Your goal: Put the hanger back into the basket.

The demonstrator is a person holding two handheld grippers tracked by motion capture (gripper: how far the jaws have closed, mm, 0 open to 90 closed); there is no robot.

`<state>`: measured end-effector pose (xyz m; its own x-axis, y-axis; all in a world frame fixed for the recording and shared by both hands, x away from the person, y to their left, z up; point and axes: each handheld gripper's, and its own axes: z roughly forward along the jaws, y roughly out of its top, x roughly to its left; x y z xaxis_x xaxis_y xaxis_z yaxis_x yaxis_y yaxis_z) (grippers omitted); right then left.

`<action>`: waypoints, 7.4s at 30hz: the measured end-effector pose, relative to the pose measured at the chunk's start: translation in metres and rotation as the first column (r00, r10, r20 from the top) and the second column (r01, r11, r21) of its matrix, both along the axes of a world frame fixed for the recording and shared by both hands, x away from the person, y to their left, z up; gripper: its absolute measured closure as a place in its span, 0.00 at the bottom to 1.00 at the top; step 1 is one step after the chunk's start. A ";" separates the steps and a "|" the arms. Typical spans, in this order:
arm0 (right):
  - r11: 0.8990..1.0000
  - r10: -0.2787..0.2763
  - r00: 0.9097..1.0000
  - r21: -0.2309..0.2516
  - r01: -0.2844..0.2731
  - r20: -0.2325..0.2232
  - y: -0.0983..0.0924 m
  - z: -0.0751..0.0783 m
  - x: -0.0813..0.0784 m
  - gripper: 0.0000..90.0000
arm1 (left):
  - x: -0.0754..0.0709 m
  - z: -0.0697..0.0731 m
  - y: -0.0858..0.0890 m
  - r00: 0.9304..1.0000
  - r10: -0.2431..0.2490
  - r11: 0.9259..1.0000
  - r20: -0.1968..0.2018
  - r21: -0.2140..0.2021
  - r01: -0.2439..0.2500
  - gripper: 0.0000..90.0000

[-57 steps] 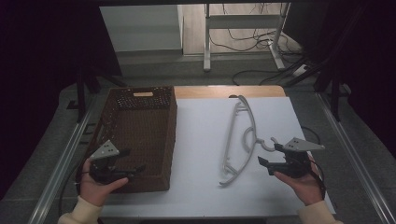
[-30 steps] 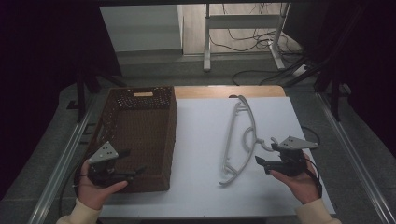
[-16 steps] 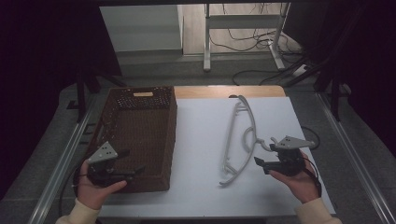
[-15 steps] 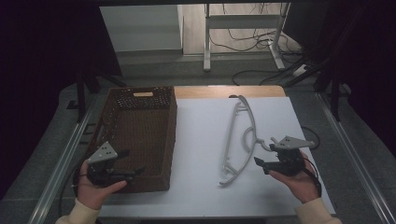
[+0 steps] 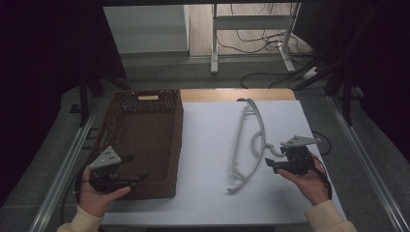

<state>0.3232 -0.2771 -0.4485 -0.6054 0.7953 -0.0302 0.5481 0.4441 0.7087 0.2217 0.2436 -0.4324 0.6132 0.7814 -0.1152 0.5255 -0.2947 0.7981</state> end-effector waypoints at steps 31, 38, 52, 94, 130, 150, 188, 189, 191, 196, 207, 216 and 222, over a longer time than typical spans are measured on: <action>0.944 -0.328 0.927 -0.112 0.311 -0.182 0.029 -0.026 0.115 0.43 | 0.000 0.001 0.004 1.000 0.005 1.000 0.004 -0.006 -0.005 0.20; 0.930 -0.365 0.907 -0.132 0.344 -0.210 0.033 -0.038 0.130 0.56 | 0.000 0.000 0.005 1.000 0.006 1.000 0.003 -0.005 -0.006 0.20; 0.923 -0.378 0.896 -0.171 0.345 -0.232 0.042 -0.051 0.135 0.80 | 0.001 -0.002 0.005 1.000 0.005 1.000 0.002 -0.004 -0.005 0.20; 0.896 -0.357 0.853 0.120 0.428 -0.381 0.018 -0.023 0.139 0.92 | 0.000 0.000 0.004 1.000 0.000 1.000 0.011 -0.001 0.000 0.20; 0.888 -0.305 0.896 0.243 0.390 -0.323 0.054 0.037 0.110 0.92 | 0.049 0.045 -0.168 0.949 -0.307 0.950 -0.071 -0.084 0.301 0.23; 0.855 -0.352 0.889 0.287 0.432 -0.292 0.069 0.051 0.101 0.92 | 0.089 0.023 -0.231 0.884 -0.433 0.901 -0.177 -0.097 0.422 0.33; 0.843 -0.308 0.909 0.362 0.398 -0.282 0.082 0.060 0.095 0.87 | 0.123 -0.011 -0.246 0.919 -0.249 0.956 -0.307 0.075 0.284 0.90; 0.843 -0.309 0.909 0.361 0.398 -0.281 0.082 0.060 0.095 0.86 | 0.123 -0.010 -0.245 0.918 -0.250 0.956 -0.308 0.071 0.284 0.90; 0.845 -0.310 0.909 0.357 0.398 -0.280 0.083 0.060 0.096 0.83 | 0.123 -0.009 -0.244 0.921 -0.244 0.960 -0.302 0.057 0.273 0.90; 0.870 -0.297 0.925 0.332 0.364 -0.236 0.091 0.069 0.092 0.57 | 0.125 -0.005 -0.238 0.926 -0.240 0.967 -0.289 0.009 0.254 0.90; 0.903 -0.203 0.969 0.356 0.240 -0.140 0.098 0.107 0.083 0.37 | 0.129 -0.003 -0.232 0.931 -0.230 0.973 -0.285 -0.038 0.229 0.90; 0.901 -0.096 0.994 0.420 0.112 -0.059 0.064 0.129 0.057 0.38 | 0.130 0.000 -0.225 0.925 -0.242 0.970 -0.294 -0.063 0.234 0.91; 0.889 -0.094 0.995 0.449 0.090 -0.013 0.026 0.121 0.038 0.39 | 0.130 0.002 -0.223 0.924 -0.249 0.968 -0.291 -0.082 0.235 0.91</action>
